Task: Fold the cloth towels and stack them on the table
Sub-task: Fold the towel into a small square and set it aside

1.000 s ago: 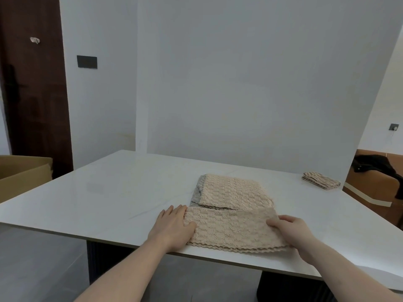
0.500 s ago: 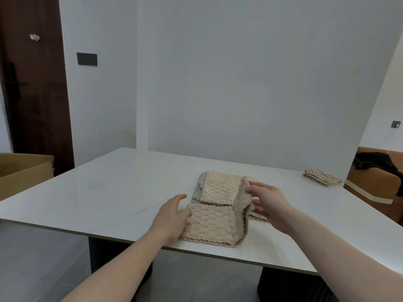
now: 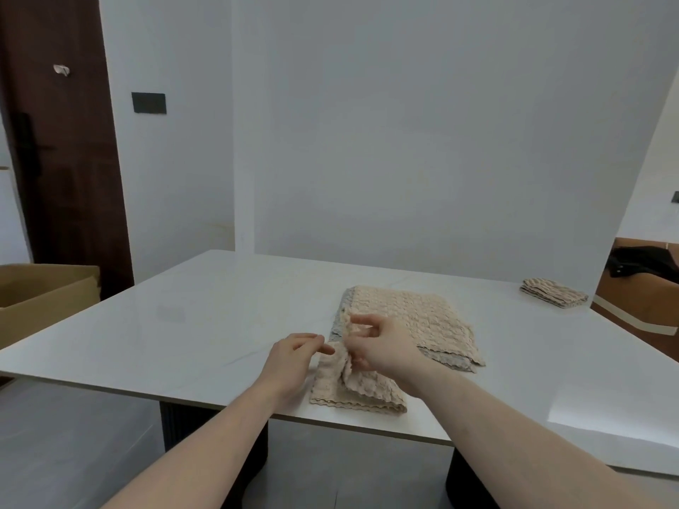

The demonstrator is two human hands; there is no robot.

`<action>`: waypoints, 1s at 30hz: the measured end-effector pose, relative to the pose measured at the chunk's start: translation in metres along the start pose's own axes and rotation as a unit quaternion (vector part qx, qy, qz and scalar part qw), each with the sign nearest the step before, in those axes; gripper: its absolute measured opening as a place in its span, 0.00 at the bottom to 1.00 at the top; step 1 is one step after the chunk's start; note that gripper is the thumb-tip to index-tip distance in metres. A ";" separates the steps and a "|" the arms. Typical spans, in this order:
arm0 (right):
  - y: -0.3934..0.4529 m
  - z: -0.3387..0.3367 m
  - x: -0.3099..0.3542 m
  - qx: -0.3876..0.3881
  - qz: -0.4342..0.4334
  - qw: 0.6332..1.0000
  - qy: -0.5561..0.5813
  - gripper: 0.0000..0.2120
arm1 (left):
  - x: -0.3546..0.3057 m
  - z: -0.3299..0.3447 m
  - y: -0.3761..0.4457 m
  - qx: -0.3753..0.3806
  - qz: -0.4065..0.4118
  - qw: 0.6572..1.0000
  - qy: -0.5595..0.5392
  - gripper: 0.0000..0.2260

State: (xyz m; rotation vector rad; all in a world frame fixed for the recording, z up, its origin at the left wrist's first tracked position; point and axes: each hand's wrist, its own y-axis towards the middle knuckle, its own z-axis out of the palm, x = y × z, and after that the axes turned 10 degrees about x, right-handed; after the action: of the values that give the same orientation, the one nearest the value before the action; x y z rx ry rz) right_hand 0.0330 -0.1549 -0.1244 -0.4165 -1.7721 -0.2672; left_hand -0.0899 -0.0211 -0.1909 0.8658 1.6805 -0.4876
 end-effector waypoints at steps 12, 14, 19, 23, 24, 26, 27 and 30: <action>-0.015 -0.033 -0.036 -0.121 -0.110 0.968 -0.188 0.14 | 0.009 0.006 0.007 -0.037 -0.004 0.991 0.125 0.08; -0.014 -0.040 -0.045 -0.134 -0.125 0.948 -0.260 0.15 | 0.008 0.006 0.007 -0.051 0.001 0.989 0.140 0.10; -0.011 -0.037 -0.071 -0.055 -0.097 0.898 -0.425 0.25 | 0.011 0.008 0.008 -0.085 0.007 0.976 0.201 0.12; -0.005 -0.030 -0.087 0.000 -0.040 0.887 -0.460 0.29 | 0.012 0.011 0.003 -0.085 0.072 0.976 0.189 0.07; -0.004 -0.030 -0.088 0.009 -0.028 0.882 -0.470 0.29 | 0.013 0.012 0.001 -0.066 0.104 0.969 0.212 0.10; -0.003 -0.030 -0.086 0.024 -0.009 0.874 -0.485 0.29 | 0.013 0.014 -0.001 0.002 0.144 0.950 0.278 0.21; -0.003 -0.029 -0.086 0.031 -0.003 0.871 -0.491 0.29 | 0.013 0.016 -0.001 0.034 0.144 0.939 0.309 0.24; -0.002 -0.029 -0.086 0.045 0.010 0.867 -0.497 0.30 | 0.012 0.019 0.000 0.112 0.084 0.918 0.372 0.25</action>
State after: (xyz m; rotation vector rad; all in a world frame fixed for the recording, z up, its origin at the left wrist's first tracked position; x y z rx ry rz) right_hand 0.0757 -0.1797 -0.2009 -0.5552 -2.7768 0.0861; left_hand -0.0790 -0.0309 -0.2072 1.4805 2.2307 -0.2353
